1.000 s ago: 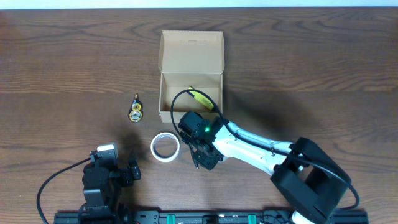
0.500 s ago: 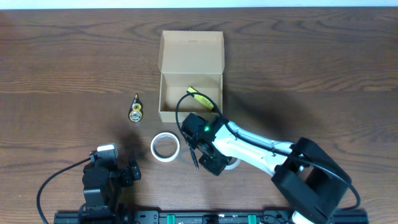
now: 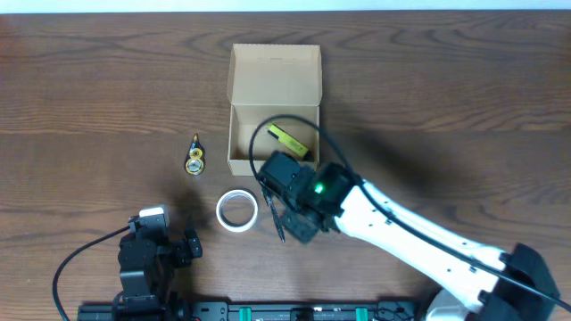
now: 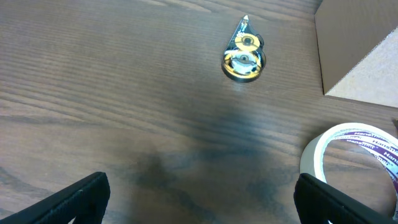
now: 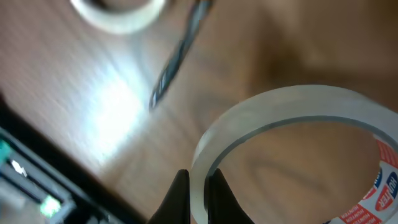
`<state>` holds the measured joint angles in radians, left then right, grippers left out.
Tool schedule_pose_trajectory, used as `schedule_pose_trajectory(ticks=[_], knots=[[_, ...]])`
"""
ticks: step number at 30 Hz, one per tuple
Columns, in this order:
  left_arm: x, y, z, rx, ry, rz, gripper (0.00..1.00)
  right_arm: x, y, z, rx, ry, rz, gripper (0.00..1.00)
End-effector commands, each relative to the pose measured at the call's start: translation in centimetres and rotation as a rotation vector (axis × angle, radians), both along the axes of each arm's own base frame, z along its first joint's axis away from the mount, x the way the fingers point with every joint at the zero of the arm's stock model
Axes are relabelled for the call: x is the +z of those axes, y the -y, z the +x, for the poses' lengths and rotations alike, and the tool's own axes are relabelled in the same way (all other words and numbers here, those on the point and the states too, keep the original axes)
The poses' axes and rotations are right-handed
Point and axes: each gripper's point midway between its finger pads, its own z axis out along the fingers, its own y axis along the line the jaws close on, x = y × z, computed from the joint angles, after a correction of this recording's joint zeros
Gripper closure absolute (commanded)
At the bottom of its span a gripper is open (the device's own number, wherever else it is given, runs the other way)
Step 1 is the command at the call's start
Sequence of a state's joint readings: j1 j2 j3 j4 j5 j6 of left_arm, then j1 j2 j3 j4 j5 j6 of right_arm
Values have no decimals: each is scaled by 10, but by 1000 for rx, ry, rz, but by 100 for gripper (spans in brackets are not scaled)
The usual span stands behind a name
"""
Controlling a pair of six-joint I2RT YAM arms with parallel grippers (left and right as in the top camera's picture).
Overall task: Pack container
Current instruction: 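Carry the clear tape roll with the right gripper into the box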
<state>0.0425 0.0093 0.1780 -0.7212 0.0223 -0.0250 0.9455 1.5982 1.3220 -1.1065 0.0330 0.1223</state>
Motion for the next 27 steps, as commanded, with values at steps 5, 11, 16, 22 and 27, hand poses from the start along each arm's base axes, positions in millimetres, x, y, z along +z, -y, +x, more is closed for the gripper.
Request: schedule_pose_trajectory(ticks=[5,11,16,22,27], knots=[[-8,0,-2,-7,-20,11,5,65,-16,87,-28,225,106,99],[-8,0,-2,-7,-20,11,5,67,-28,138,-29,260,105,99],[-8,0,-2,-7,-20,11,5,47,-49,165,-33,235,80,99],[-8,0,-2,-7,-20,11,5,15,-45,161,-27,147,-2,99],[-8,0,-2,-7,-20,11,5,-3,-43,160,-28,101,-23,99]])
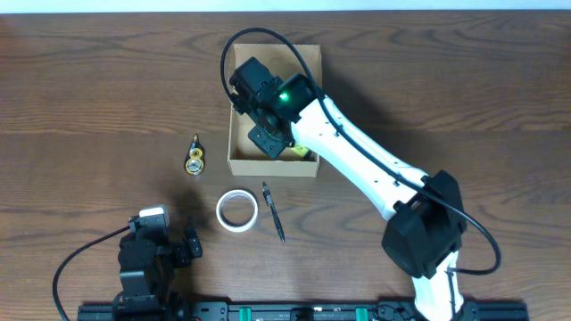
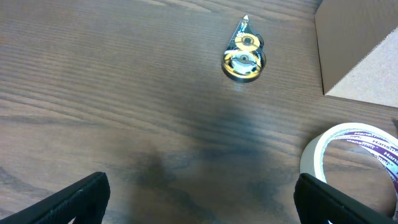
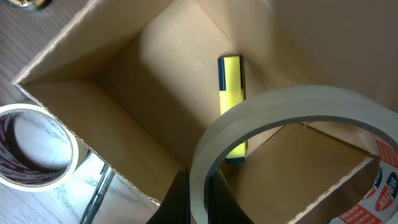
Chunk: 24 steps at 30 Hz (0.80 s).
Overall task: Pack container
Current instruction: 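Carry the clear tape roll with the right gripper into the box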
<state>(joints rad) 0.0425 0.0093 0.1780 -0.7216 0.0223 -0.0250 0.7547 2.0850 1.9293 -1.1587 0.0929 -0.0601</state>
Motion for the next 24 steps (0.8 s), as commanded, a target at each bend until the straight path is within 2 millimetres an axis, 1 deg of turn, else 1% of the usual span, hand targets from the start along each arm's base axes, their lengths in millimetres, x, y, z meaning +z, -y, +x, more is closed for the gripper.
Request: schedule_pose_trajectory(ticks=[1,5,11,16,24], knots=[[-8,0,-2,-7,-20,11,5,-6,2,6,-3,-23,1,99],[-8,0,-2,-7,-20,11,5,-18,5,5,-9,-59,-13,99],[-8,0,-2,-7,-20,11,5,-24,6,2,-8,-77,-19,99],[-8,0,-2,-7,-20,11,5,-33,9,-2,-7,-96,-31,99],[-8,0,-2,-7,-20,11,5,-55,15,-8,-9,-120,-52,99]])
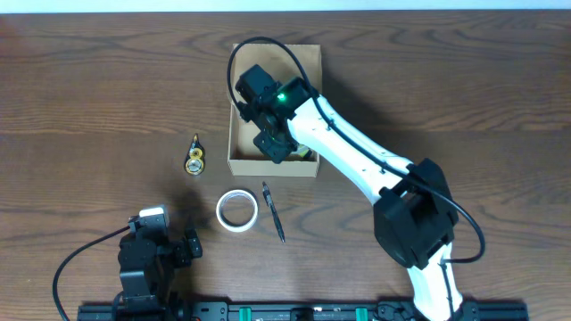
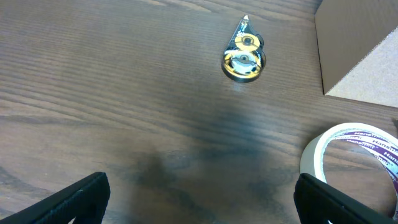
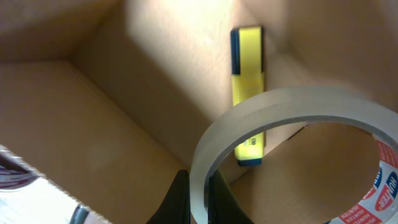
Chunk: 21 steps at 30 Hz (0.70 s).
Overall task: Pack container
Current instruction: 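Carry the clear tape roll with the right gripper into the box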
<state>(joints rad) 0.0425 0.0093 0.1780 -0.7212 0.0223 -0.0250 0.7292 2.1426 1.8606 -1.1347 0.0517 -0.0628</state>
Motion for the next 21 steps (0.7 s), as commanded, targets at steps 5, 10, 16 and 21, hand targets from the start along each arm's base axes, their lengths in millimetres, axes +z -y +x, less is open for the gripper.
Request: schedule_pose_trajectory(ticks=[5,10,16,21], knots=[[-8,0,-2,-7,-20,11,5,-17,2,-1,6,-10,-5,99],[-8,0,-2,-7,-21,11,5,-16,-1,2,6,4,8,98],[-8,0,-2,-7,-20,11,5,-16,-6,3,10,1,34,96],[-8,0,-2,-7,-21,11,5,-18,-7,4,10,5,37,98]])
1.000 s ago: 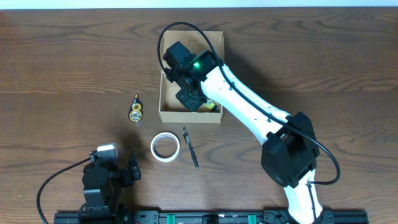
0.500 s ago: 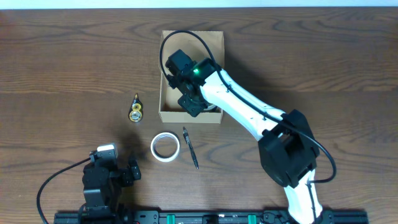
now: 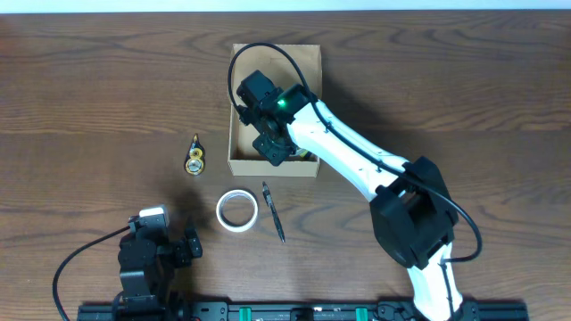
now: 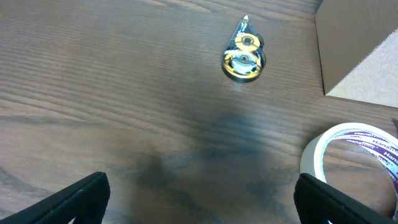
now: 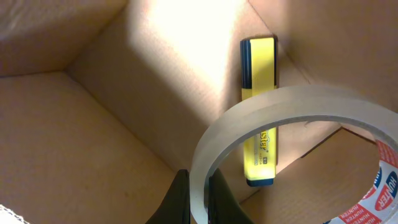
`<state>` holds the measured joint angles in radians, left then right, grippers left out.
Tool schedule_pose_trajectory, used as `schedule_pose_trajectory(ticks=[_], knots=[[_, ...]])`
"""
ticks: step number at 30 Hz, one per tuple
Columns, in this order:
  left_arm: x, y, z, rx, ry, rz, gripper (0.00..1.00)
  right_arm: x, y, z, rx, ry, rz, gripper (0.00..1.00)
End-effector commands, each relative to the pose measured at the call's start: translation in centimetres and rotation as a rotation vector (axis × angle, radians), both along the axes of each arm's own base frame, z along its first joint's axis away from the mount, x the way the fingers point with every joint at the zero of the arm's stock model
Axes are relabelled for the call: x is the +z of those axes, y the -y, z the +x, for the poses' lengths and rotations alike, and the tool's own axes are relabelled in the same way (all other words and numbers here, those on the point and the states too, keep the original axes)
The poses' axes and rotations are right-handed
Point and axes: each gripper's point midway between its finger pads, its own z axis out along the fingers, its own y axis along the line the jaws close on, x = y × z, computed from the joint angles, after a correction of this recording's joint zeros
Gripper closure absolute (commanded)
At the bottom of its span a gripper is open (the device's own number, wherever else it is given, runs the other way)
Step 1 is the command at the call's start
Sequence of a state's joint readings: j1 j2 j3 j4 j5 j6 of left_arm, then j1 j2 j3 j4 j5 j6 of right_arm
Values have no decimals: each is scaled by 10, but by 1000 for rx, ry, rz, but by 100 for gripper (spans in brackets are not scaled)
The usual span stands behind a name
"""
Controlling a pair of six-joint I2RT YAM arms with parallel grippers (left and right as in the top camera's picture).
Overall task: Pack container
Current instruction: 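Carry the clear tape roll with the right gripper into the box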
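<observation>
An open cardboard box (image 3: 241,89) stands at the table's far middle. My right gripper (image 5: 198,198) is down inside it, shut on the rim of a clear tape roll (image 5: 292,109). On the box floor (image 5: 180,74) under the roll lies a yellow highlighter (image 5: 261,106). In the overhead view the right gripper (image 3: 270,143) hides most of the box interior. On the table in front of the box lie a white tape roll (image 3: 236,210), a black pen (image 3: 273,212) and a gold-and-black tape dispenser (image 3: 194,159). My left gripper (image 4: 199,202) stands open, low near the front edge.
The box's lid flap (image 3: 275,62) lies back toward the far side. The box's outer corner (image 4: 357,53) and the white tape roll (image 4: 357,152) lie to the right in the left wrist view, and the dispenser (image 4: 244,55) ahead.
My right gripper has sunk a little deeper into the box with the clear tape roll in it; the highlighter looks nearer. The left arm has not moved.
My right gripper held the clear tape roll above the table by the pen and white roll. Then it was over the open box with the roll, then lower inside it above the highlighter, and now lower still. The left gripper stayed open and still.
</observation>
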<state>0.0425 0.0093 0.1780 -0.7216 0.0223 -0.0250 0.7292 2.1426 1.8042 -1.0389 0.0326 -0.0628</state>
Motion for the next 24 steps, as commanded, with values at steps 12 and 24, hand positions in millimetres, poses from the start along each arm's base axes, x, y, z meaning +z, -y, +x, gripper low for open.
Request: schedule_pose_trajectory(ticks=[12,24], knots=[[-8,0,-2,-7,-20,11,5,-28,2,-3,8,-52,-29,78],[-8,0,-2,-7,-20,11,4,-25,0,11,9,14,-33,53]])
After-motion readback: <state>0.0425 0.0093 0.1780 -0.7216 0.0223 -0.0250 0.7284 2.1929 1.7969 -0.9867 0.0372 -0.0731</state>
